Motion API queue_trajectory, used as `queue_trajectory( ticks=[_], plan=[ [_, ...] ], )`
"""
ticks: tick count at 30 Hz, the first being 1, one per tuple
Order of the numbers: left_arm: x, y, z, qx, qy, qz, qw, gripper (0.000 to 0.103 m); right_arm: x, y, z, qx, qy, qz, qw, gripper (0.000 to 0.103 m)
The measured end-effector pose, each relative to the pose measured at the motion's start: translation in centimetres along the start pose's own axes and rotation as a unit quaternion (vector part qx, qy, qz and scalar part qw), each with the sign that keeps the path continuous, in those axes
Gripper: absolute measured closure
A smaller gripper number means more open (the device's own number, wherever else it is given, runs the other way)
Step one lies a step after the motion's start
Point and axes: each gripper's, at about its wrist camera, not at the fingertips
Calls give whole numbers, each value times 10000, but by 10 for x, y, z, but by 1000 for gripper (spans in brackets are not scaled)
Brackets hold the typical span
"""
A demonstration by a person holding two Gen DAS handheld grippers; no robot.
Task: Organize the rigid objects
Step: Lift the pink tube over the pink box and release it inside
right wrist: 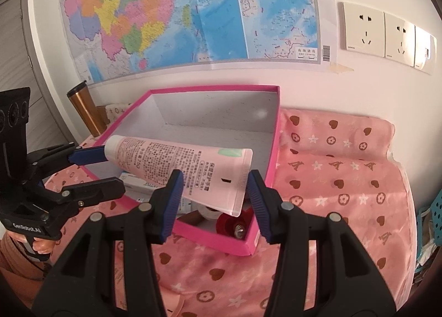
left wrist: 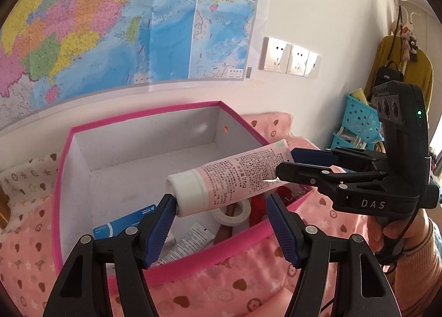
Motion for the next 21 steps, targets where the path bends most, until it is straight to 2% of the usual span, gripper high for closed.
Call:
queue_trajectory(
  ticks=[11,21],
  plan=[
    [-1,26,14,11,-210,289,9994,34,3,22,-2,-191,-107,253,9994,52],
    [-3,46,22,-85,-337,526,9980,34,4,24,1,-337,-139,228,9991,52]
  ],
)
Point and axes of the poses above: each gripper's, at about its wrist camera, not at the fingertips, and y roughly the way its jaws point, z to its left, x to its top, and after that the axes turned 6 degrees about y, right-handed
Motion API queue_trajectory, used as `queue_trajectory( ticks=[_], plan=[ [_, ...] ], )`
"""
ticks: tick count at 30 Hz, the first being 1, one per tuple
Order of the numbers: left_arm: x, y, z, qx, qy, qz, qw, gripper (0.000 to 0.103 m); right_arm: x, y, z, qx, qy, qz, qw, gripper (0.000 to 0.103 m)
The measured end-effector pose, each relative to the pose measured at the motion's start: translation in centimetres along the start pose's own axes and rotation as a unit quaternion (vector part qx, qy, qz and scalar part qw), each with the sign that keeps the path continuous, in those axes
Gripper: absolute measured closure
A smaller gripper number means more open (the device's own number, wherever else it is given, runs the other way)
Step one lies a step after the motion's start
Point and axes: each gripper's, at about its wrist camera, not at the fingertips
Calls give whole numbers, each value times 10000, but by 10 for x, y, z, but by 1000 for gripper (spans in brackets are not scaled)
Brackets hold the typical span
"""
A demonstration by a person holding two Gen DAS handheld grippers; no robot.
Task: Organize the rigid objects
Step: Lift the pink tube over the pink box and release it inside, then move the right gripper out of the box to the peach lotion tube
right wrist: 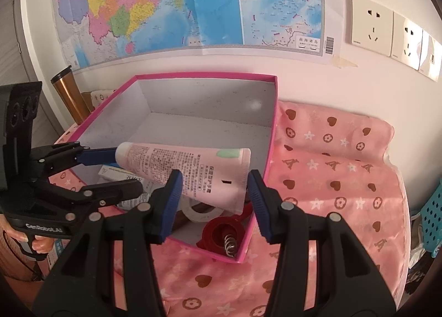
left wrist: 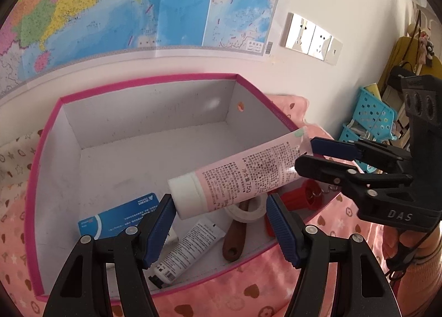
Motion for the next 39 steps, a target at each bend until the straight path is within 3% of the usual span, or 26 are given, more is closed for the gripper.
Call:
queue_trajectory(
  ticks=[9,16,26,39],
  plan=[
    [-5,-2,0,38,83,-55,9999,34,-6,-8,4,-90,-32,-82,9999,48],
    [-13,-23,-7,91,243,-339,9991,33,-17,-27,3,-18,85,-227,9997,47],
    [-30,-61,-23,259,450,-645,9966,32,-40,-66,15,589,162,-492,9969,44],
    [-65,-82,-31,330,363,-513,9975,28,-99,-51,19,904,452,181,9947,43]
  ],
)
Point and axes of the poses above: each gripper's, at about its wrist camera, not at the fingertips, and y roughly the way its jaws point, z to its left, x to its top, and after that the axes turned 6 degrees about y, right-handed
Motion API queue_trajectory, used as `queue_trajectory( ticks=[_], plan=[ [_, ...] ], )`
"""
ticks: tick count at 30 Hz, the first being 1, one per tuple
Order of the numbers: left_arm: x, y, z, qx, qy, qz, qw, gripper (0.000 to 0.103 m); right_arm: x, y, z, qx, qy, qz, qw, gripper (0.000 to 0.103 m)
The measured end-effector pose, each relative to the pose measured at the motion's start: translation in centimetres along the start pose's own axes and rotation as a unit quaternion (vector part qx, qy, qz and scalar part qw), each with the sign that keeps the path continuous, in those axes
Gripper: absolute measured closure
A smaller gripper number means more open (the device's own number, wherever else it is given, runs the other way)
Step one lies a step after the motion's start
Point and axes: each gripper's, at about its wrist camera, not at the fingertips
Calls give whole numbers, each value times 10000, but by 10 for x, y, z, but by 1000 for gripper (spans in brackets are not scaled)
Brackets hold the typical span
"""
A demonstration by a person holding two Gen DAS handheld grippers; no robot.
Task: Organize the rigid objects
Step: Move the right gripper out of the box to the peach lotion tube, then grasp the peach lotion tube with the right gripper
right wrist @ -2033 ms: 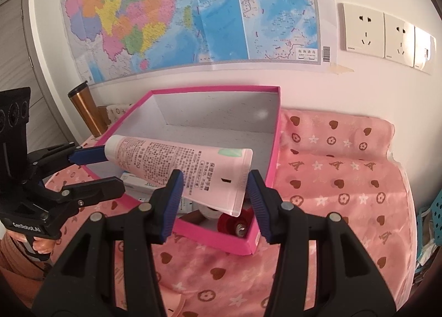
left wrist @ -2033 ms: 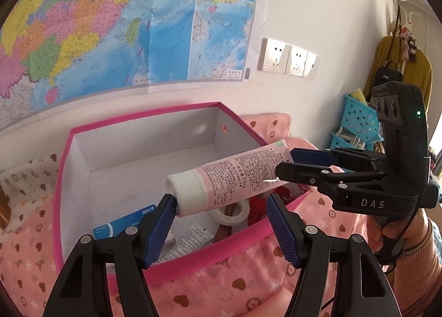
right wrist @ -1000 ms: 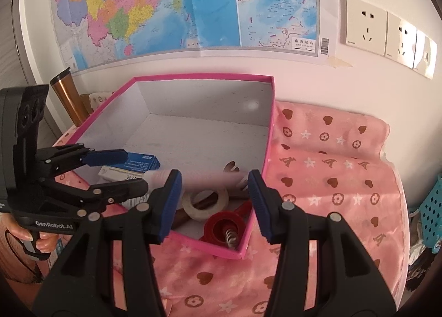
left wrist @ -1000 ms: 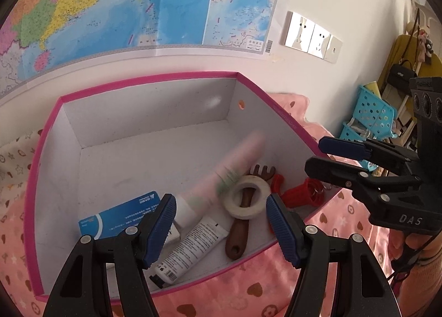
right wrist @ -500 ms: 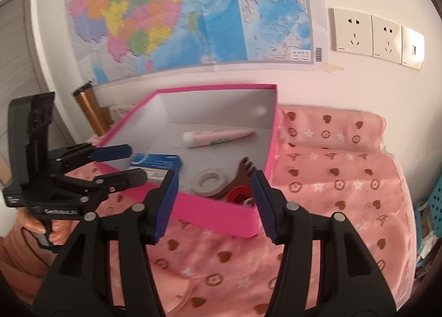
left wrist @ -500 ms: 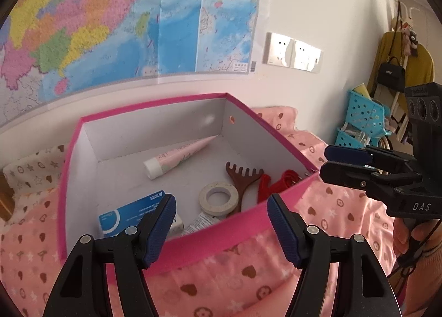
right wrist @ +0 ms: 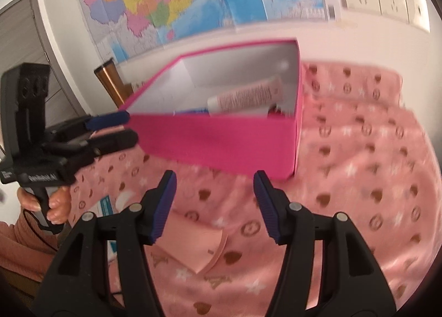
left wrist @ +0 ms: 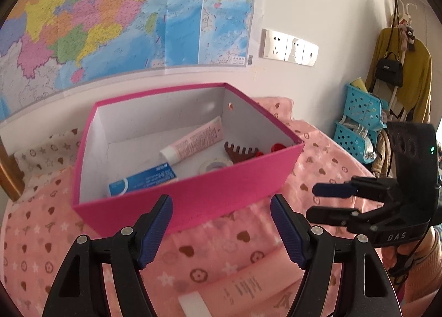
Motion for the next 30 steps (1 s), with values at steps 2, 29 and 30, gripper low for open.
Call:
queue_trajectory(
  ticks=[2,29,30],
  plan=[
    [-7,0,0,-35,-75,69,9999,28,-11,4,-3,19,132,99,9999,43],
    [-84,-8,6,-304,-641,747,9947,23,-59,20,-2,21,538,626,9966,43],
    [-85,-7,6,-331,-653,774,9943,24,-59,21,-2,28,535,636,9965,43]
  ],
)
Point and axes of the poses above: each gripper's, at about its wrist camera, not at the fingertips, and y roughly the way its jaws point, z to its left, x to its top, and after that the axes turned 6 degrees about y, right-handed
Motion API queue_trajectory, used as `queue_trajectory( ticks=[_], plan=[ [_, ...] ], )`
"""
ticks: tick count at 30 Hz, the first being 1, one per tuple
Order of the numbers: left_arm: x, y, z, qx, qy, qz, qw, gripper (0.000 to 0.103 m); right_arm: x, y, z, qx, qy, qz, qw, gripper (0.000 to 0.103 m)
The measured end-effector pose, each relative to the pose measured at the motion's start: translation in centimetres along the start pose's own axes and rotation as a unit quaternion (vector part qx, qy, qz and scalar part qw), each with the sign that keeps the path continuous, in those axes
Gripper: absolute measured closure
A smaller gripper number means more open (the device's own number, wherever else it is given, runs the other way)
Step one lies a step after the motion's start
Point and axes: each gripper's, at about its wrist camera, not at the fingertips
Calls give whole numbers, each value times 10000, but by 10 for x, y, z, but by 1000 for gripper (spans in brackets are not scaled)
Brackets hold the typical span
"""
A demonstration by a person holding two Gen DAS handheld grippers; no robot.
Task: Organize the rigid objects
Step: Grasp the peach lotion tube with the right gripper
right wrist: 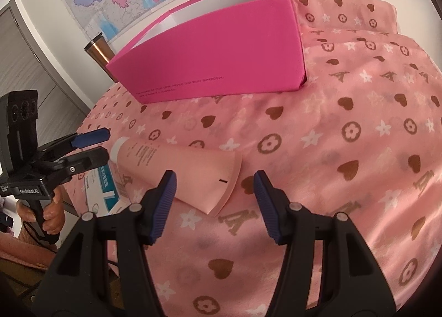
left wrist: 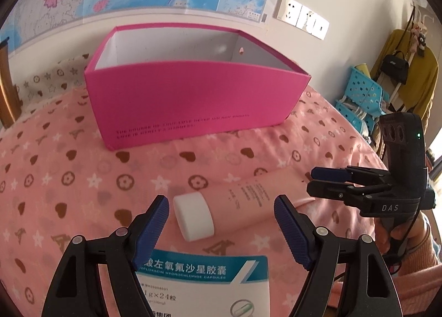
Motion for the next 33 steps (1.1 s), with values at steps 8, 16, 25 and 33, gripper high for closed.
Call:
queue_trajectory(
  ticks=[8,16,25,33],
  plan=[
    [-4,1,-4,-39,14,43,10000,24,-1,6,5,60,-25,72,10000,43],
    [-5,2,-11,4,127,99,9999,24,0,8,5,79,-7,64,9999,43],
    [-7,1,-8,-6,37,78,10000,30,1,10,6,69,-9,56,10000,43],
    [-9,-2,-10,18,-11,73,10000,30,2,11,4,130,154,33,9998,43]
  ],
)
Point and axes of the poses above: each gripper's, at about its wrist camera, not at the fingertips, and y roughly the way its jaws point, z to its left, x to its top, and after that the axes turned 6 degrees about y, right-handed
